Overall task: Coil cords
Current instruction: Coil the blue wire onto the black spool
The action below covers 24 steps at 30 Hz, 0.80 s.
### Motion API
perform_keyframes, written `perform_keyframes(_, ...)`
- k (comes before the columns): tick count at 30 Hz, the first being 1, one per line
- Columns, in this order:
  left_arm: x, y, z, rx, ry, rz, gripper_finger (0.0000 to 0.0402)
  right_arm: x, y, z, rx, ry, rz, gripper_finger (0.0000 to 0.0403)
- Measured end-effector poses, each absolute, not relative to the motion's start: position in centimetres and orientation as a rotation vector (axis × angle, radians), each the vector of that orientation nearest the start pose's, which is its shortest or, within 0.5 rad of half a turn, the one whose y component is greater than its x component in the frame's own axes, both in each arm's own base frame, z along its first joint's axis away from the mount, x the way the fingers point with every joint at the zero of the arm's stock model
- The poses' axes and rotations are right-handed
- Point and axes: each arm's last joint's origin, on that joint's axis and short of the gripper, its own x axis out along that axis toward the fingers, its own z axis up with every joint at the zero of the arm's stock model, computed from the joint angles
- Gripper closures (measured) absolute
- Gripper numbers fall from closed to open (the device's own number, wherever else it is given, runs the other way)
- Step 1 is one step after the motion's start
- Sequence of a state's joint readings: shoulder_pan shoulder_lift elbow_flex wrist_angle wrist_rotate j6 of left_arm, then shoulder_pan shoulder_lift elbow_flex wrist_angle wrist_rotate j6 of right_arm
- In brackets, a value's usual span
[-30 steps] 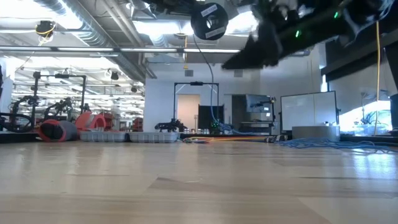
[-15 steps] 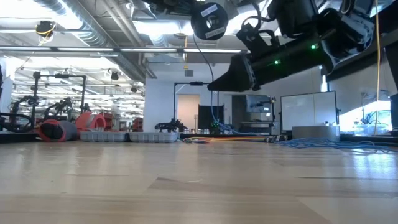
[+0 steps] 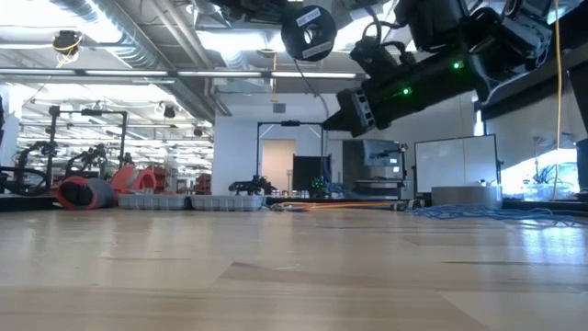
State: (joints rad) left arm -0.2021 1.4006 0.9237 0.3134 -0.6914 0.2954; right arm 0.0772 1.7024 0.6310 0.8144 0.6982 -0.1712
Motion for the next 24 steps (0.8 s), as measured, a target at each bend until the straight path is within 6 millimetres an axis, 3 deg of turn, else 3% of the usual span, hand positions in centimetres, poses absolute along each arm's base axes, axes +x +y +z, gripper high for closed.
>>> perform_keyframes(11, 30.6, -3.3, 28.1, 0.393, 0.321, 0.485, 0.0402, 27.4, 0.1, 19.5, -0.197, 0.240, -0.693, 0.0399)
perform_keyframes(15, 30.9, -2.7, 27.7, 0.383, 0.335, 0.504, 0.0402, 27.0, 0.4, 20.8, -0.080, 0.170, -0.553, 0.0400)
perform_keyframes(24, 32.9, -1.2, 25.8, 0.390, 0.330, 0.588, 0.0401, 27.4, 1.3, 21.5, 0.126, 0.067, -0.280, 0.0401)
